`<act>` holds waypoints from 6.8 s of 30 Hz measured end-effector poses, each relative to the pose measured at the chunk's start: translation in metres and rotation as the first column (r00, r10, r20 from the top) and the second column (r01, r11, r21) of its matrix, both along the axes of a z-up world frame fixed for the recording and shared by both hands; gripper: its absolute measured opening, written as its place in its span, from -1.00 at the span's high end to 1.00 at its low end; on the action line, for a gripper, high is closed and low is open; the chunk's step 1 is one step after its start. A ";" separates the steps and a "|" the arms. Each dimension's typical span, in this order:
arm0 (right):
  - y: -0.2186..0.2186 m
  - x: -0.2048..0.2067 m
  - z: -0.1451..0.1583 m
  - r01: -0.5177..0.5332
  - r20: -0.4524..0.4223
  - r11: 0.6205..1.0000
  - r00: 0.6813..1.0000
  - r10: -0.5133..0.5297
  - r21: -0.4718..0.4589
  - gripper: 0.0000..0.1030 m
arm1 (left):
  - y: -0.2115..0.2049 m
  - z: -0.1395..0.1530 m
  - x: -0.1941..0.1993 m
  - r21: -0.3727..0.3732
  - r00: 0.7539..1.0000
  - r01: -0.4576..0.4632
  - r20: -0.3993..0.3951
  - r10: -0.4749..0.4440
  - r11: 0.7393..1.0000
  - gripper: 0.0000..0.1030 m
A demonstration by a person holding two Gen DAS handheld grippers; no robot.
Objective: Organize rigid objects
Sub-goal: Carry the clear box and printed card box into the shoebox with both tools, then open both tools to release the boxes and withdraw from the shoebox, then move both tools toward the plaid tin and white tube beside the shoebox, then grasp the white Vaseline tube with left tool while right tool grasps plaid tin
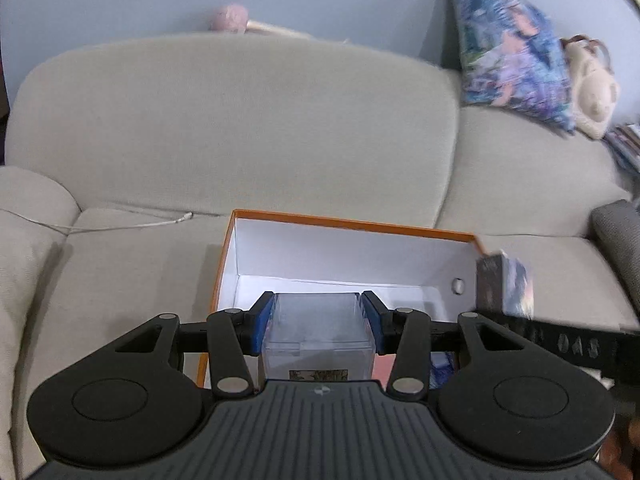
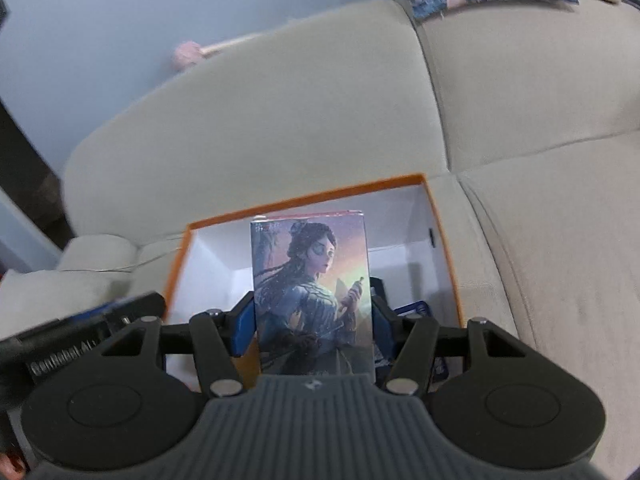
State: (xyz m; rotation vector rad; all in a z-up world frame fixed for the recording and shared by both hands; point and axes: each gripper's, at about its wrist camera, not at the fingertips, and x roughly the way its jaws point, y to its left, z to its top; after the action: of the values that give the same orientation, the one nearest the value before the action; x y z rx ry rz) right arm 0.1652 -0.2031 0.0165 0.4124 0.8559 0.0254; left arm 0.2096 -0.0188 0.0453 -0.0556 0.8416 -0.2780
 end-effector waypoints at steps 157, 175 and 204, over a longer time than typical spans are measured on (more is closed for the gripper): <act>0.218 -0.055 -0.134 -0.418 -0.219 0.877 0.902 0.371 -0.238 -0.51 | 0.115 -0.049 -0.077 0.096 0.916 -0.160 -0.356 0.184 0.982 -0.43; 0.223 -0.041 -0.133 -0.552 -0.139 0.799 0.834 0.534 -0.238 -0.60 | 0.147 -0.043 -0.071 0.072 0.893 -0.250 -0.368 0.259 0.966 -0.45; 0.142 -0.066 -0.112 -0.457 -0.327 0.881 0.856 0.399 -0.121 -0.73 | 0.106 -0.119 -0.051 0.152 0.884 -0.165 -0.416 0.214 0.975 -0.46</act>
State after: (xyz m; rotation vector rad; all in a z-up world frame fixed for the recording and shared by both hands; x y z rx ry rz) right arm 0.0994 -0.0614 -0.0954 0.0283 1.2234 0.3012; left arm 0.1585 0.0876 -0.0735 -0.0959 1.2831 -0.0284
